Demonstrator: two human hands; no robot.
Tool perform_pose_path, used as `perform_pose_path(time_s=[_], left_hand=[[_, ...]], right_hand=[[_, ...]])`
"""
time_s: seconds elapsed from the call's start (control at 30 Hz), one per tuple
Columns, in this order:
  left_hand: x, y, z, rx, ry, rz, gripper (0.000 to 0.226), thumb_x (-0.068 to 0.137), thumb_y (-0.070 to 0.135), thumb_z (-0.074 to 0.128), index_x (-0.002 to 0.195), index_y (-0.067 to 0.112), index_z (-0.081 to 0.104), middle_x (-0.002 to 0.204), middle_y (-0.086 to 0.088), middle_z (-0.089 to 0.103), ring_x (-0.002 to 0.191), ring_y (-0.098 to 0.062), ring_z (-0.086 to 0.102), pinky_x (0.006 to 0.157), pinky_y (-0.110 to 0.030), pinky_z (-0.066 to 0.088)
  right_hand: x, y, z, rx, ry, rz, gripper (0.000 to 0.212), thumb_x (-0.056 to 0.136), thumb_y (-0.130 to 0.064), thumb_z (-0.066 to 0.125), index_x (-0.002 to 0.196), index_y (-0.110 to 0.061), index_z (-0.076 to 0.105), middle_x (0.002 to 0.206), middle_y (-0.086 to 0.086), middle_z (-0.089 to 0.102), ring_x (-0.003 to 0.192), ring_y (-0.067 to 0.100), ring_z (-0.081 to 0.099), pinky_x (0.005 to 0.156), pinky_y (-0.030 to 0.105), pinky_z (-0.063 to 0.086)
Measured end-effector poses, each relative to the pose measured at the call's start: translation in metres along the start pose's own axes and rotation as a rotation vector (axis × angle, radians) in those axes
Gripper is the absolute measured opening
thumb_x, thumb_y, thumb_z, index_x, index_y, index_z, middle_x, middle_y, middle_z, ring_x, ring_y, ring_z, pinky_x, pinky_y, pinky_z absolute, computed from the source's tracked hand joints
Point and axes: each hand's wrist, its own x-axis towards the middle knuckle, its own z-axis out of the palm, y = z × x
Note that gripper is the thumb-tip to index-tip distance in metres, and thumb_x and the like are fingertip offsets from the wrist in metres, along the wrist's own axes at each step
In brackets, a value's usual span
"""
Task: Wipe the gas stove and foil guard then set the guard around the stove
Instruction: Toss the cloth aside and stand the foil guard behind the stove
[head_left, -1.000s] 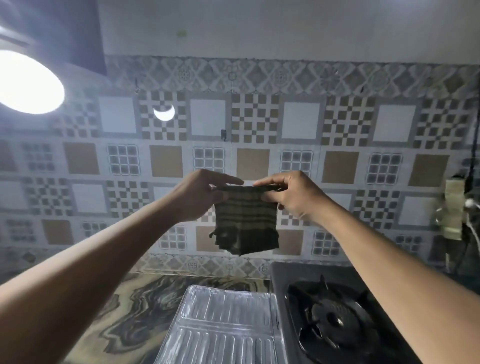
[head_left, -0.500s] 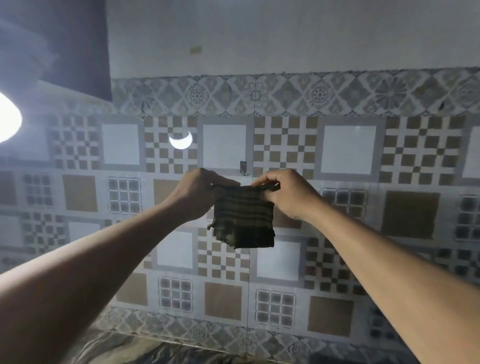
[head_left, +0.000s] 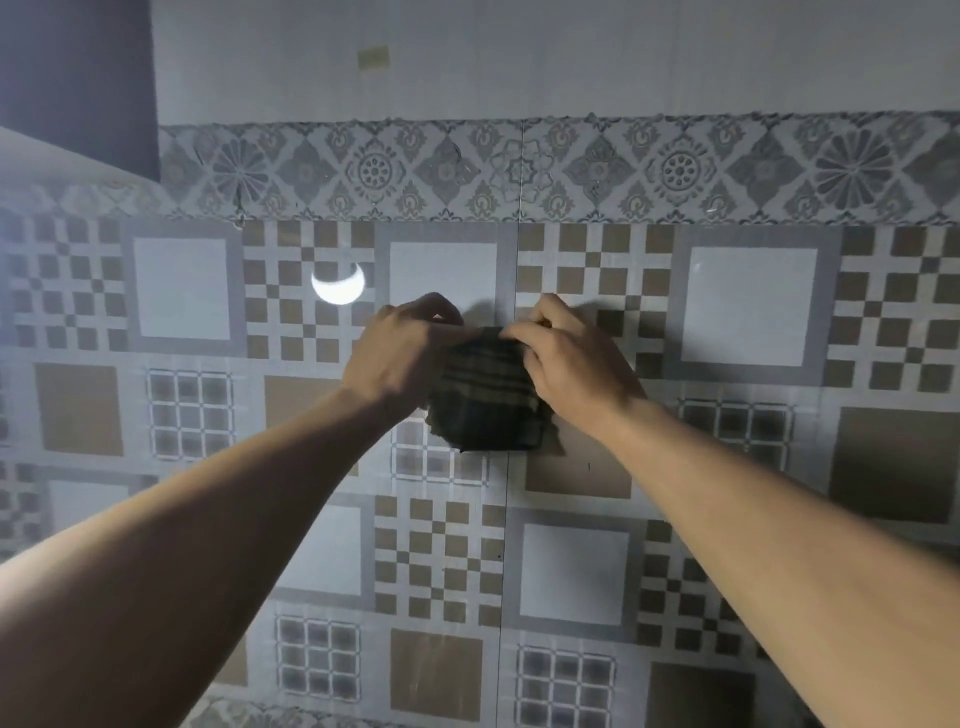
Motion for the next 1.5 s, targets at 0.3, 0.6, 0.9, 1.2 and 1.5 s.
perform_pose_path(time_s=[0.3,0.6,0.9,1.2,1.5], left_hand=[[-0.025,0.003,0.011,0.059,-0.001,-0.036,0.029,0.088,0.027,0.063,0.114,0.024,0.076,0.108,-0.009,0.072,0.087,-0.031,0.069,0.074,-0.039,0.045],[-0.038,0.015,0.004,0.010,-0.045,-0.140,0.036,0.084,0.004,0.069,0.114,0.024,0.074,0.102,-0.001,0.076,0.094,-0.027,0.064,0.081,-0.046,0.052],[-0.053,0.026,-0.027,-0.061,-0.010,-0.333,0.031,0.096,0.036,0.054,0.123,0.022,0.062,0.124,-0.004,0.067,0.111,-0.029,0.060,0.093,-0.044,0.050],[-0.112,0.057,-0.082,-0.012,-0.199,-0.468,0.050,0.096,0.050,0.049,0.137,0.022,0.052,0.136,-0.010,0.059,0.121,-0.033,0.054,0.094,-0.048,0.047],[-0.210,0.133,-0.144,0.125,-0.401,-0.729,0.051,0.095,0.049,0.049,0.138,0.023,0.051,0.135,-0.011,0.058,0.121,-0.035,0.051,0.094,-0.048,0.043]], right_hand=[[-0.022,-0.004,0.004,0.000,-0.058,-0.016,0.043,0.087,0.006,0.069,0.125,-0.014,0.068,0.097,0.006,0.056,0.076,0.027,0.058,0.055,0.043,0.056],[-0.030,-0.018,-0.020,0.005,-0.239,0.056,0.045,0.091,0.005,0.053,0.131,-0.014,0.064,0.125,0.003,0.062,0.113,0.026,0.056,0.090,0.043,0.054],[-0.036,-0.045,-0.059,0.026,-0.373,0.264,0.054,0.094,0.000,0.050,0.145,-0.018,0.049,0.152,0.005,0.037,0.138,0.027,0.040,0.104,0.045,0.047],[-0.052,-0.095,-0.100,0.054,-0.496,0.268,0.051,0.098,-0.020,0.051,0.147,-0.017,0.042,0.152,0.005,0.037,0.134,0.027,0.042,0.103,0.042,0.045],[-0.106,-0.146,-0.112,0.211,-0.710,0.123,0.062,0.097,-0.035,0.055,0.154,-0.021,0.033,0.158,0.007,0.032,0.141,0.030,0.036,0.110,0.045,0.037]])
